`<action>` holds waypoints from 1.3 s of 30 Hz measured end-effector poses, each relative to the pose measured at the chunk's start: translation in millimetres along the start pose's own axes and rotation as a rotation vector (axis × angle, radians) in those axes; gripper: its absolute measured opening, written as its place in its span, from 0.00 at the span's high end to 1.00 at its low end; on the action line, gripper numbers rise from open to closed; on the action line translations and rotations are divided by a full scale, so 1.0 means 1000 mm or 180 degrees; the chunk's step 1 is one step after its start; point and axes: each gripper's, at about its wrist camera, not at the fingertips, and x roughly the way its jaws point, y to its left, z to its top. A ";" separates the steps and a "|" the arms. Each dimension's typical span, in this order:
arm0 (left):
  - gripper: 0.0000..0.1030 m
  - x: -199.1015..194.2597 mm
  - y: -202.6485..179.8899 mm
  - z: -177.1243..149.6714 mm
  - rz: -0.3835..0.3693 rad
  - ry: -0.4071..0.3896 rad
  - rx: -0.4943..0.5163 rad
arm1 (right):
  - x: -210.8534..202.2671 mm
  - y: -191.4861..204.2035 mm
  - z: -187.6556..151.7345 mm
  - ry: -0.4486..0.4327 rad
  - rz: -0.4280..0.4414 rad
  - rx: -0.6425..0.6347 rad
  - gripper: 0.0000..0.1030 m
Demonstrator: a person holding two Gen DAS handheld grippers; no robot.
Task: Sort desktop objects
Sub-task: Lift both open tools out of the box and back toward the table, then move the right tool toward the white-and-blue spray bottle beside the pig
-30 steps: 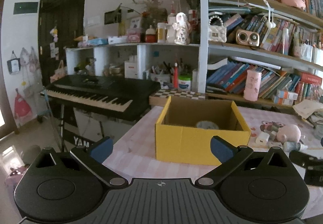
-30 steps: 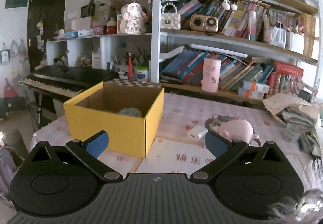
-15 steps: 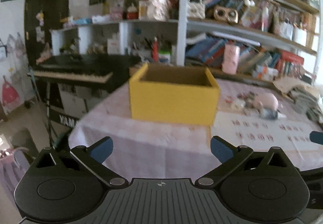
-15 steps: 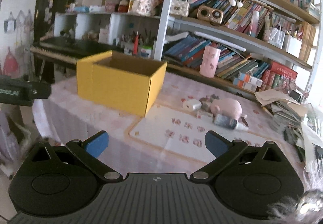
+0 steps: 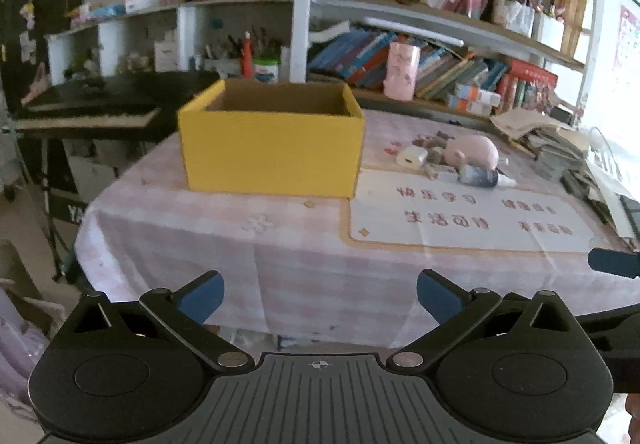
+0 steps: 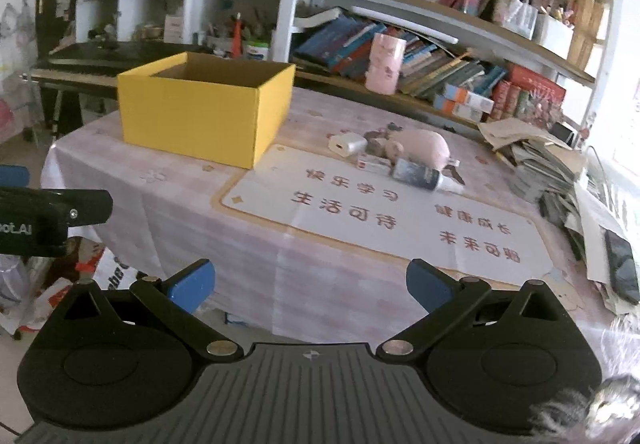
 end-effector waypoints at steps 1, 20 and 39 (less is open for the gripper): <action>0.00 0.003 -0.002 0.000 -0.0032 0.0027 0.0011 | 0.000 -0.002 -0.001 0.0006 -0.0020 0.0005 0.01; 0.00 0.058 -0.063 0.023 -0.0375 0.0207 0.0298 | 0.031 -0.063 0.001 0.0192 -0.0300 0.0212 0.01; 0.00 0.134 -0.135 0.059 -0.0426 0.0389 0.0345 | 0.107 -0.155 0.025 0.0466 -0.0293 0.0330 0.01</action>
